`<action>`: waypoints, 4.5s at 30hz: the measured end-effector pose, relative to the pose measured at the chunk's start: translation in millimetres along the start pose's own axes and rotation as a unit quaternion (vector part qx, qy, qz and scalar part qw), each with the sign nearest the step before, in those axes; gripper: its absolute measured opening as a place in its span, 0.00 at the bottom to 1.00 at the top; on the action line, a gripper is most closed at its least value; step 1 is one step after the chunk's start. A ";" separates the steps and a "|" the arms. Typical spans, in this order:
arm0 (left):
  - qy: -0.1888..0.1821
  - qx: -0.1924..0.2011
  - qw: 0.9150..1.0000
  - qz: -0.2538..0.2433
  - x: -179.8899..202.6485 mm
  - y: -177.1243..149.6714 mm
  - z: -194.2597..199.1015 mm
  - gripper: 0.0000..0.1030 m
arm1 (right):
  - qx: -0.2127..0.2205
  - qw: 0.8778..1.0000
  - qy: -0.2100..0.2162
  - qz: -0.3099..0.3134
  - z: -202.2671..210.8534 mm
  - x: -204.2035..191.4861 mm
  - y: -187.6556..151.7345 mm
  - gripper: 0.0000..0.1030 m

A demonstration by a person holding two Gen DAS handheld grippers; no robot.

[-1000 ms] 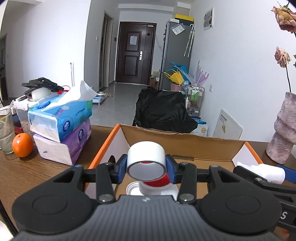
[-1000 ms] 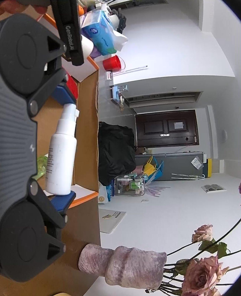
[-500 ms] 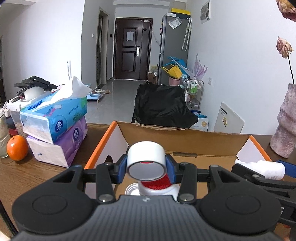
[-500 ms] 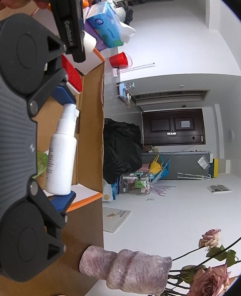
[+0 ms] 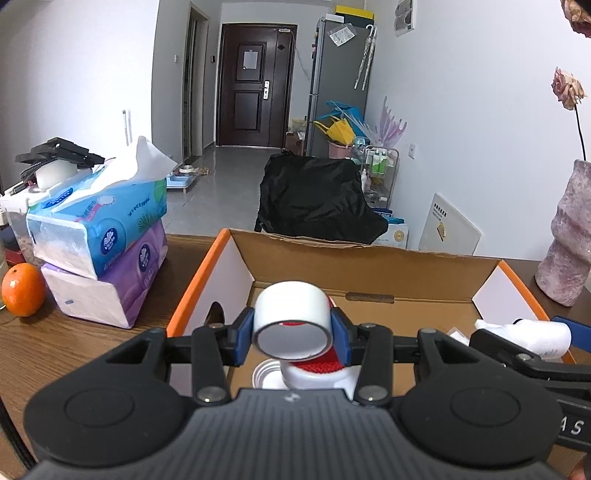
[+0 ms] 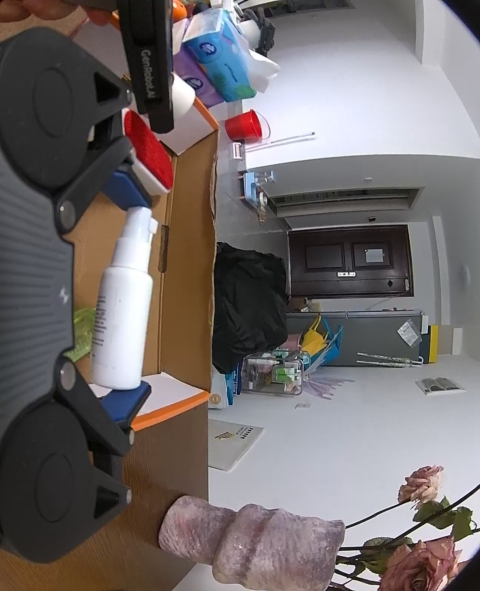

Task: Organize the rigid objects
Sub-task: 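Lower both grippers into the box and open them to release the items, then withdraw both grippers from the box back over the table, then move the left gripper toward the white bottle cap while the right approaches the white plug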

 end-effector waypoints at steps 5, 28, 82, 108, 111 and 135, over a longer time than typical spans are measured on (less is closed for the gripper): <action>0.000 0.004 1.000 -0.016 1.8 1.1 3.7 0.52 | -0.006 1.000 0.007 0.000 -0.6 1.3 -1.0 0.95; -0.006 0.033 0.999 -0.009 0.6 6.3 22.9 1.00 | 0.003 1.000 0.014 -0.003 15.6 11.2 -3.3 1.00; 0.027 0.048 0.998 -0.011 -57.2 -82.4 193.2 1.00 | 0.003 0.999 0.004 0.052 176.7 20.0 -94.8 1.00; 0.112 0.014 0.993 0.026 -175.1 -125.8 239.9 1.00 | -0.030 0.999 -0.011 0.043 217.3 32.6 -134.6 1.00; 0.125 0.002 0.992 0.023 -188.8 -131.4 230.6 1.00 | -0.034 0.998 -0.014 0.044 216.1 30.1 -137.1 1.00; 0.155 -0.061 0.986 0.019 -241.9 -148.8 170.6 0.77 | -0.071 0.996 -0.041 0.034 164.3 28.0 -144.5 1.00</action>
Point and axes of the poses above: each gripper's, at about its wrist camera, not at the fingertips, and z roughly against the way its jaws point, x to its right, y to its top, the point moved 7 cm from there along -z, roughly the way its jaws point, and after that the axes turned 1 degree about x, right-handed, at the moved point
